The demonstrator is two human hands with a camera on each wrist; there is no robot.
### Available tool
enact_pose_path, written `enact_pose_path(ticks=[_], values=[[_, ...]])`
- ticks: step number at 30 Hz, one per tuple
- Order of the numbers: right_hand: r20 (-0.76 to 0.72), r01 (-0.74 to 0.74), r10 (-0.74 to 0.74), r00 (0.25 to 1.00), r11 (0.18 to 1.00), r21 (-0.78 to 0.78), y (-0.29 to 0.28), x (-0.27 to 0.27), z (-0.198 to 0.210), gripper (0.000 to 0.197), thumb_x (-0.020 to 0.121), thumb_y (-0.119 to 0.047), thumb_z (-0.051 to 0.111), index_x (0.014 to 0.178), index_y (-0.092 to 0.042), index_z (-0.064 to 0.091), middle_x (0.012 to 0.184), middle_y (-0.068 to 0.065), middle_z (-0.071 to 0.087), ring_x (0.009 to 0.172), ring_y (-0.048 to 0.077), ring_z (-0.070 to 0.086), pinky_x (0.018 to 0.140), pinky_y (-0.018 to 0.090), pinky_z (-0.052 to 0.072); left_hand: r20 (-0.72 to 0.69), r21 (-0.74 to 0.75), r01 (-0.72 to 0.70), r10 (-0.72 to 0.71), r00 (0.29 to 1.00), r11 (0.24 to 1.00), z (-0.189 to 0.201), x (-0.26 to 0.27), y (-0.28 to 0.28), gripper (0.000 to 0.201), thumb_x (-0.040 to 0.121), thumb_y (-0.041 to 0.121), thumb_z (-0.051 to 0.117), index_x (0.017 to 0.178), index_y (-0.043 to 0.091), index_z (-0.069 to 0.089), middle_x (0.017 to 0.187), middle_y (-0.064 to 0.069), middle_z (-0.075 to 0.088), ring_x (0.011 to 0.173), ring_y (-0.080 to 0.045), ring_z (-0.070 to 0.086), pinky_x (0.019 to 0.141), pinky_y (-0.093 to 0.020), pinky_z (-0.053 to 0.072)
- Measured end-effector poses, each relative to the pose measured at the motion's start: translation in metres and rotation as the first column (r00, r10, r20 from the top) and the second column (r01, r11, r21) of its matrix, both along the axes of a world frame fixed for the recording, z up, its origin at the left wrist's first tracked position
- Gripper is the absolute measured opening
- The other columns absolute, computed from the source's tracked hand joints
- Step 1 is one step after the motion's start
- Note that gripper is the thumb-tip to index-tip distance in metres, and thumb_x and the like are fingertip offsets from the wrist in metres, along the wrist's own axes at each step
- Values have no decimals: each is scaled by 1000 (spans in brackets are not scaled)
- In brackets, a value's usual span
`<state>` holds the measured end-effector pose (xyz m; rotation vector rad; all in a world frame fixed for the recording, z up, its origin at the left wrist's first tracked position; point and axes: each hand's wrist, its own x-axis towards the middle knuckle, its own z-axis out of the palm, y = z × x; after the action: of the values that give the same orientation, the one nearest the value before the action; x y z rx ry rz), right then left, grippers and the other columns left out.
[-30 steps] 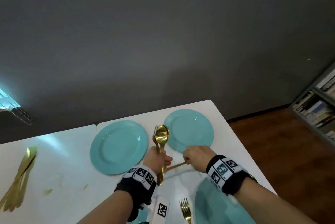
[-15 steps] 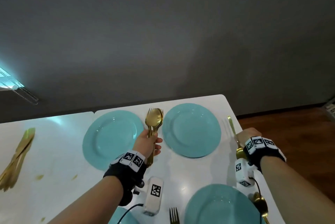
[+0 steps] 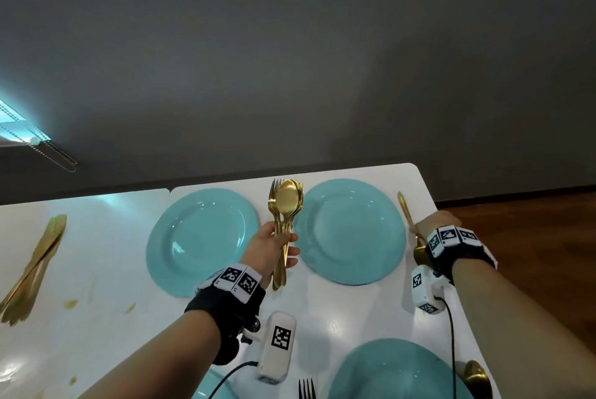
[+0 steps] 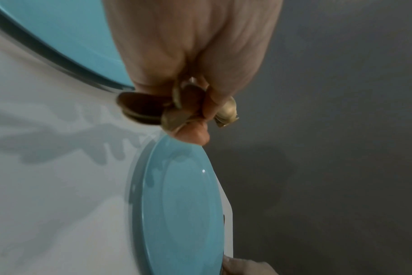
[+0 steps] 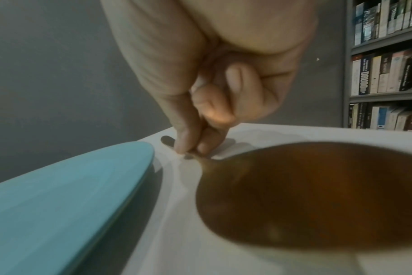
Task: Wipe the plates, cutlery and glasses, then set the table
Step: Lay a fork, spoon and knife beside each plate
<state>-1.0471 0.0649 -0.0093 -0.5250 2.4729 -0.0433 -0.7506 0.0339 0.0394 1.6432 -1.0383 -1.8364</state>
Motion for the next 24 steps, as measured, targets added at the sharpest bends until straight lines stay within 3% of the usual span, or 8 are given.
enact_pose_path(ticks=[2,7,11,14,17,19,21,24], values=[[0,-29,29,1000,1000,0,-6,-2,-2,33,80,-30,71,79,-3,53,95,14,62,78,26,55,69,28,45,7,-11,0,0,1000,1000,-2,1,0,13,95,5,45,98,14,54,84,-5,60,64,-18,56,56,-26,50],[5,-10,10,1000,1000,-17,-19,-10,-10,41,74,-35,76,95,-2,63,93,11,70,77,26,65,58,27,50,27,-21,-8,8,1000,1000,-5,4,-1,12,95,4,45,99,11,53,81,-6,60,64,-19,55,55,-26,49],[-28,-20,19,999,999,-26,-21,-7,-10,38,77,-36,73,74,-5,50,97,13,67,79,25,61,66,27,48,20,-11,-27,27,999,1000,-7,4,0,12,95,4,46,96,13,53,81,-7,60,62,-19,55,55,-26,49],[-18,-19,18,1000,999,-46,-22,-6,-12,44,77,-36,73,64,-5,43,85,11,64,78,26,61,68,27,49,22,-13,-35,35,999,999,-8,5,1,12,95,4,46,96,12,54,80,-7,60,62,-19,56,55,-26,51],[-30,-48,47,998,998,-33,-22,-5,-9,44,79,-37,71,69,-4,43,79,11,55,78,26,57,63,29,42,12,-13,-40,40,999,999,-9,6,2,12,95,4,45,95,12,54,79,-7,61,62,-19,57,52,-24,52],[-47,-62,61,997,998,-17,-21,0,-1,43,81,-40,68,76,-4,46,77,11,53,68,23,54,56,27,41,14,-13,-43,43,999,999,-9,6,2,12,96,4,45,96,11,54,79,-8,62,62,-20,58,51,-24,52],[-77,-121,120,990,993,-8,-19,3,11,38,85,-39,63,81,-2,55,79,12,59,64,22,52,52,25,39,12,-8,-44,44,999,999,-9,6,3,11,97,5,44,97,12,53,78,-9,63,61,-20,59,51,-24,51],[-166,-317,283,945,918,-237,-19,21,29,22,87,-24,57,92,-8,71,100,12,69,90,30,62,76,28,49,21,-1,-39,39,999,999,-9,7,5,12,98,7,42,98,12,53,77,-9,64,60,-20,61,51,-25,51]])
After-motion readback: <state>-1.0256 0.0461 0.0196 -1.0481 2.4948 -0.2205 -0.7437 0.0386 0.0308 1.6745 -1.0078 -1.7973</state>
